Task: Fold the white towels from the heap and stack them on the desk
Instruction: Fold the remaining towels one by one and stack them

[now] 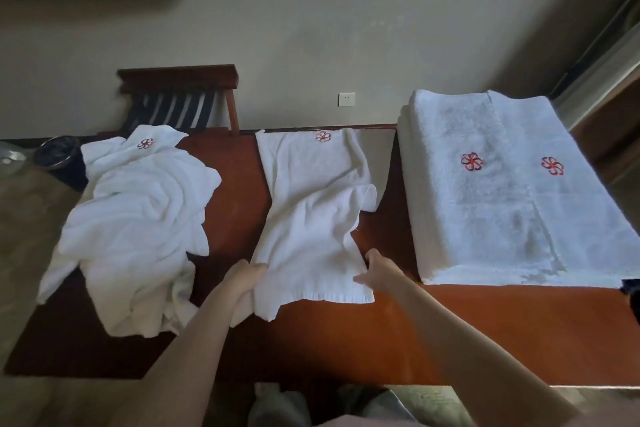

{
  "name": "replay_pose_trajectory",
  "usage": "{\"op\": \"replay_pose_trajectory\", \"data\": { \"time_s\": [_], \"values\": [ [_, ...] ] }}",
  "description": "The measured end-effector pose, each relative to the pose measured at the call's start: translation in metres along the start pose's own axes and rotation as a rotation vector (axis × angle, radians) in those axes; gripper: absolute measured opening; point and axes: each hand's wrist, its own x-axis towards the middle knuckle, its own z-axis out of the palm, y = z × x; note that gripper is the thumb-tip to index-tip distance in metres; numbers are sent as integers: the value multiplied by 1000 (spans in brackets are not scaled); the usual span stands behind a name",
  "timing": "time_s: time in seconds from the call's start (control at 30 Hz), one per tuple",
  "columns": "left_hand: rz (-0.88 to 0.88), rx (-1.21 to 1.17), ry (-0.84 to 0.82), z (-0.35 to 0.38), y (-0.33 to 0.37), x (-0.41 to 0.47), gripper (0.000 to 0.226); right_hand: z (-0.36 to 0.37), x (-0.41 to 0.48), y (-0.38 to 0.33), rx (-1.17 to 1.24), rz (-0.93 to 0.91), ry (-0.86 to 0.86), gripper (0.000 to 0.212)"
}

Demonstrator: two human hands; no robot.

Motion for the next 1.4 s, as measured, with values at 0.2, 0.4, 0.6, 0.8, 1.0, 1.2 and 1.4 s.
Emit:
{"op": "replay_pose_trajectory", "data": {
  "time_s": [0.2, 0.4, 0.6, 0.8, 1.0, 1.2, 1.4],
  "values": [
    [0, -61, 4, 22, -19, -12, 69, 17, -18, 13, -32, -46, 133, 21],
    [66, -175, 112, 26, -37, -23, 70, 13, -46, 32, 529, -26, 382, 12],
    [101, -217, 73, 26, -66, -39, 52, 17, -89, 48, 953, 48, 548, 11],
    [98, -119, 220, 8, -111, -48, 52, 36, -121, 86, 817, 261, 685, 24],
    [52, -33, 101, 23, -149, -62, 75, 85, -152, 112, 404, 468, 348, 26],
    [135, -89, 96, 30, -173, -75, 77, 113, -171, 109, 243, 455, 327, 32],
    [436, -394, 210, 14, -170, -95, 47, 106, -185, 81, 967, 197, 565, 50]
  ]
}}
